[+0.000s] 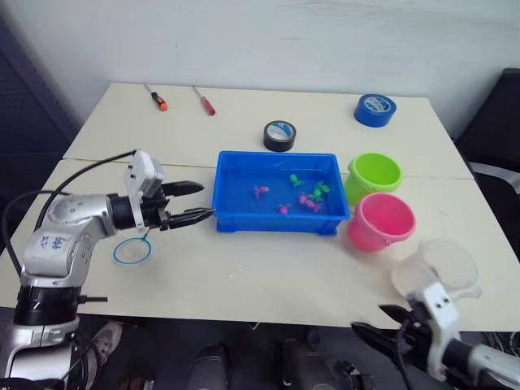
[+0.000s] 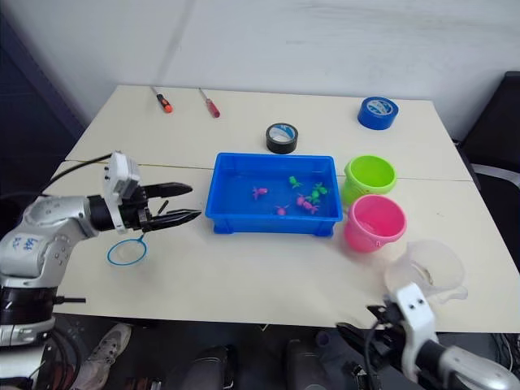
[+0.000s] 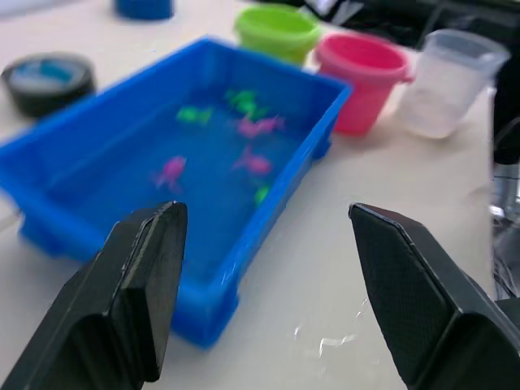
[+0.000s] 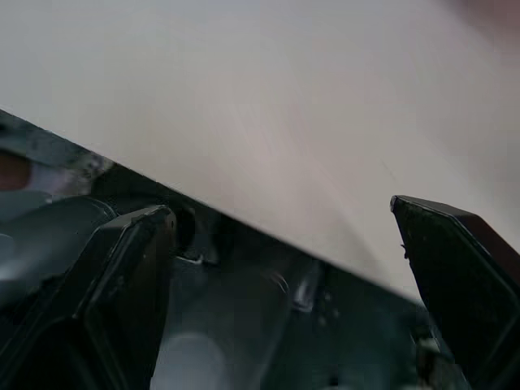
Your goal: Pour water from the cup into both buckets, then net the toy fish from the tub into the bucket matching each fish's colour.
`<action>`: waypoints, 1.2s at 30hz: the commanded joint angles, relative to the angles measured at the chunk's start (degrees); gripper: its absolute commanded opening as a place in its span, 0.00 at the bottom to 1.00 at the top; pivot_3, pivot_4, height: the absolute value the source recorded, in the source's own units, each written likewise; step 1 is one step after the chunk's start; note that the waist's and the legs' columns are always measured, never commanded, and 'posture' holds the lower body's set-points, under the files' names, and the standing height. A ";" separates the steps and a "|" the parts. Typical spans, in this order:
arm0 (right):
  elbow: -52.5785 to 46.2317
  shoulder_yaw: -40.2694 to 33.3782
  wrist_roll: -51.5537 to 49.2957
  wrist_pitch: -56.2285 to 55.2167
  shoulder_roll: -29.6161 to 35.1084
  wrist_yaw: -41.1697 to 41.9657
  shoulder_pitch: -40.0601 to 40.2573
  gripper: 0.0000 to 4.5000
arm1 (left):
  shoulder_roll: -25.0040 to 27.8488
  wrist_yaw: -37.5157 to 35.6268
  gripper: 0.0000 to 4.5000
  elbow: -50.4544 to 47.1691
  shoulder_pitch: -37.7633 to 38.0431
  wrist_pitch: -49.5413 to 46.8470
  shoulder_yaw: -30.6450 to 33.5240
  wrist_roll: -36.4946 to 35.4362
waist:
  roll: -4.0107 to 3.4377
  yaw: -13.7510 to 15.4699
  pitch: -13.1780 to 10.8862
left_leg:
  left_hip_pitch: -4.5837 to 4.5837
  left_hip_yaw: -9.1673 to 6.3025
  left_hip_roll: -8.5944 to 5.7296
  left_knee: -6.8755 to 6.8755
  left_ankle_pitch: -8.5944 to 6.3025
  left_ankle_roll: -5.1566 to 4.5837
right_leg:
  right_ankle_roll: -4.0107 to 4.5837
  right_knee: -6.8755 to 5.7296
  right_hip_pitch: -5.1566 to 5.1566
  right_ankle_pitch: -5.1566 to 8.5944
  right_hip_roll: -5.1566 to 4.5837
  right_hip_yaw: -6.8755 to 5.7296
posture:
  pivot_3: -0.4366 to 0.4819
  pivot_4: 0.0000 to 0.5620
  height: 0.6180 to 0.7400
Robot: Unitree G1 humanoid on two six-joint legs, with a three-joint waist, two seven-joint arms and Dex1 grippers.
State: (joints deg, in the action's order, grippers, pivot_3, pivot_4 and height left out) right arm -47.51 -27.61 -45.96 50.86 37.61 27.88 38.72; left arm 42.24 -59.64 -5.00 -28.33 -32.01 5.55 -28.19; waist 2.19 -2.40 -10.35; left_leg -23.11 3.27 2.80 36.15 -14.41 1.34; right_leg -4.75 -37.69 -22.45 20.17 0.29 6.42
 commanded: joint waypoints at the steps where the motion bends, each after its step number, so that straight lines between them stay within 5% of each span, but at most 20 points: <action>1: -2.38 -5.17 -0.53 -2.21 -2.04 0.75 4.43 0.99 | -1.77 -2.39 0.78 0.95 -2.17 0.48 -2.43 -1.06 | 0.00 -0.60 0.01 | 0.03 0.03 0.00 0.01 0.00 0.00 | 0.00 -0.04 0.00 0.00 0.00 0.03 | 0.48 0.27 0.95; 6: -0.45 -9.61 3.58 -6.10 -8.47 -3.63 8.32 0.99 | -3.51 -7.29 0.78 3.89 -6.01 4.54 -6.83 0.91 | 0.02 -0.92 0.01 | 0.01 -0.10 0.03 0.00 0.02 0.01 | 0.05 -0.10 -0.04 0.02 0.07 -0.02 | 0.48 0.27 0.95; 20: 11.36 -11.41 9.72 -11.30 -23.24 -22.38 -5.92 0.99 | -5.68 -11.38 0.78 11.09 -11.11 9.73 -9.54 4.15 | -0.07 -0.84 0.01 | -0.01 -0.04 0.00 -0.03 0.01 0.01 | 0.08 -0.14 -0.12 0.04 0.02 0.03 | 0.48 0.27 0.95; 36: 19.57 -12.06 11.32 -13.17 -24.24 -28.03 -15.52 0.99 | -3.17 -10.14 0.78 7.91 -9.16 7.78 -7.90 3.34 | -0.14 -0.94 0.01 | 0.00 -0.02 -0.01 -0.03 0.01 0.01 | 0.08 -0.19 -0.12 0.04 0.02 0.05 | 0.48 0.27 0.95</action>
State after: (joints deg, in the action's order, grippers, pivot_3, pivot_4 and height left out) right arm -27.47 -38.58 -34.97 38.77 12.90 0.26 23.07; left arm 38.32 -70.03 4.85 -37.60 -24.20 -4.28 -24.23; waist 2.05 -3.34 -10.34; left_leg -23.10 3.25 2.79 36.13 -14.39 1.35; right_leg -4.67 -37.89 -22.57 20.21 0.31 6.47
